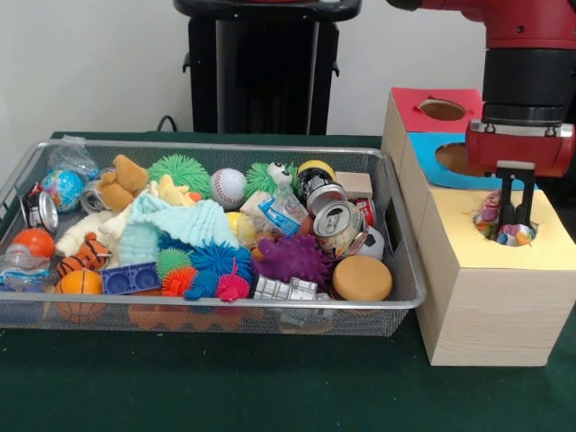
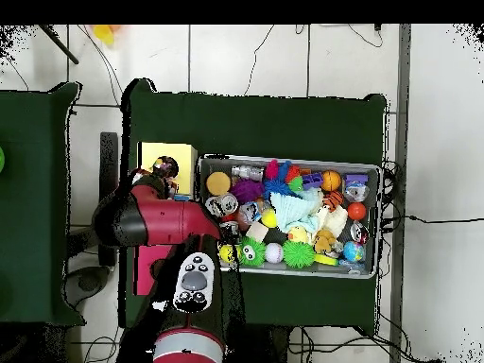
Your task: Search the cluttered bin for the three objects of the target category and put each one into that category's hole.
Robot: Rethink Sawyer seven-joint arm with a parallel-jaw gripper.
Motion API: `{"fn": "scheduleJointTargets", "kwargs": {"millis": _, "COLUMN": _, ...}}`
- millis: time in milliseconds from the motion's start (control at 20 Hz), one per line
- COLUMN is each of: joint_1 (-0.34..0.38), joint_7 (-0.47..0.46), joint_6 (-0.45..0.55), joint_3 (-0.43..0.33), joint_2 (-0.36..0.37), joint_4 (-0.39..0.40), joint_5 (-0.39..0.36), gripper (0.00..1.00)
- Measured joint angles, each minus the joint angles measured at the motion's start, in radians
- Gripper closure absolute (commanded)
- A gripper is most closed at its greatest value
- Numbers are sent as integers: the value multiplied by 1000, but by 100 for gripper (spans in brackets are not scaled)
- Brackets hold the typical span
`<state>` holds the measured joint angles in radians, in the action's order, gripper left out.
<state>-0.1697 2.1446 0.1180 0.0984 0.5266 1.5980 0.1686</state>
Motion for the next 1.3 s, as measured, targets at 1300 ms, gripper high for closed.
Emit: {"fn": "scheduleJointTargets", "kwargs": {"millis": 1300, "joint_1": 11, "joint_7": 0, "joint_6": -94, "joint_3": -15, "joint_2": -69, "joint_4": -26, "joint_5": 1, "gripper": 100}}
